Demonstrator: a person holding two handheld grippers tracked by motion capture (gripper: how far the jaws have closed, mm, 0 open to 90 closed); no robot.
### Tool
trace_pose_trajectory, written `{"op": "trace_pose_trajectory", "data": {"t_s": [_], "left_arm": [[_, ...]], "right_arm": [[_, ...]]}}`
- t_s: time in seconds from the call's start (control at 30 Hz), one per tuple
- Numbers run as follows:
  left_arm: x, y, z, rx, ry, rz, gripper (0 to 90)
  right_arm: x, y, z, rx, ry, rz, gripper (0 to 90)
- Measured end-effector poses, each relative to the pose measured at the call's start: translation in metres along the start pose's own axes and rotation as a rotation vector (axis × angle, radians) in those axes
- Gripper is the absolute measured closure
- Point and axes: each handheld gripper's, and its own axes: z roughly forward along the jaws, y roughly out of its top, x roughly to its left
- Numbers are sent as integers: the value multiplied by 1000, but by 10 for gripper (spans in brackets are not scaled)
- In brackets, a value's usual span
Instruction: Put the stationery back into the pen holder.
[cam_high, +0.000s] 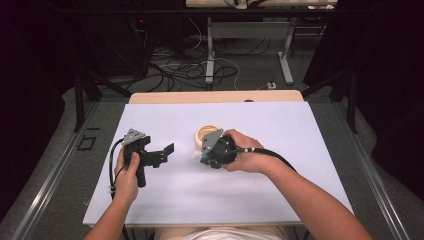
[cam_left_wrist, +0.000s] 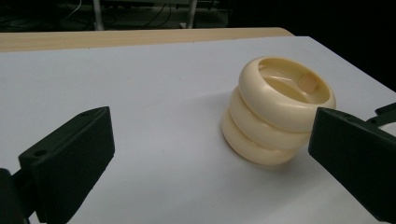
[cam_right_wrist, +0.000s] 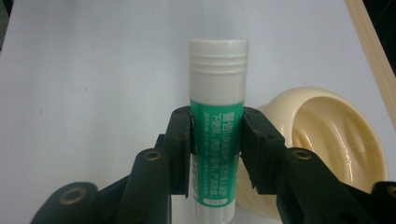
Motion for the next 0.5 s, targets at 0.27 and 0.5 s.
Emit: {"op": "trace_pose_trajectory", "data": {"t_s": [0.27, 0.5], "left_arm": [[0, 0, 0, -1, 1, 2, 3], [0, 0, 0, -1, 2, 3, 3]], "right_arm": [[-7, 6, -4, -53, -17, 101, 656], [-15, 10, -6, -95, -45, 189, 656]]}}
